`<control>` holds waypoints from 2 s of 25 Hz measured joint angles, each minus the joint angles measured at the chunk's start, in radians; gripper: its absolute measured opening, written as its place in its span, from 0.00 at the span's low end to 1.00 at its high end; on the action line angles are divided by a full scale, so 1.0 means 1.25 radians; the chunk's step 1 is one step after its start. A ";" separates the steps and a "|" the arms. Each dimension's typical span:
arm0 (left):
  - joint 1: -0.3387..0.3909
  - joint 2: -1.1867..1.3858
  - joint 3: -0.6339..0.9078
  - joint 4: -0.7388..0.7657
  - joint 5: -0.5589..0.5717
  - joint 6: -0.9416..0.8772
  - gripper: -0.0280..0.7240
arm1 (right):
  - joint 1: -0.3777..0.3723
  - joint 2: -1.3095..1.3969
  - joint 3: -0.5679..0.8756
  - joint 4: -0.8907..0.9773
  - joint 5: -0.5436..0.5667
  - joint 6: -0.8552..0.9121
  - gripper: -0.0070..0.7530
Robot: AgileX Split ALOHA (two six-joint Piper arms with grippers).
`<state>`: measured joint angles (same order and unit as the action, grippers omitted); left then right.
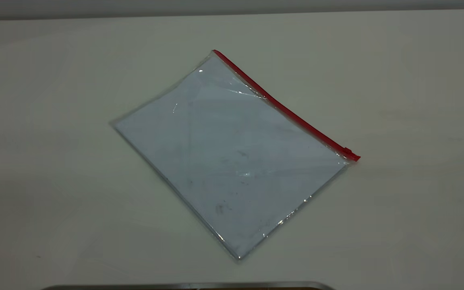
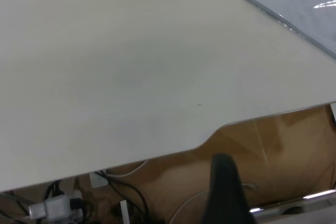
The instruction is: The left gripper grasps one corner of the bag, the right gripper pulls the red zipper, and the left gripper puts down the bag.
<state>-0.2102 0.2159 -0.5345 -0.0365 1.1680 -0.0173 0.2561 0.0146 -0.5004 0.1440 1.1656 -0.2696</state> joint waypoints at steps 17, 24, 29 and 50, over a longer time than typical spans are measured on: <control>0.000 -0.001 0.039 0.000 -0.029 0.000 0.82 | 0.000 -0.009 0.014 -0.003 -0.021 0.015 0.68; 0.000 -0.001 0.039 0.000 -0.031 0.000 0.82 | 0.000 -0.009 0.014 -0.002 -0.021 0.015 0.68; 0.024 -0.016 0.039 0.002 -0.031 0.014 0.82 | 0.000 -0.009 0.014 -0.002 -0.021 0.015 0.68; 0.158 -0.188 0.039 0.003 -0.027 0.043 0.82 | 0.000 -0.009 0.014 -0.001 -0.021 0.015 0.68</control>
<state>-0.0127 -0.0185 -0.4859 -0.0328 1.1341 0.0361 0.2561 0.0039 -0.4833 0.1423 1.1388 -0.2509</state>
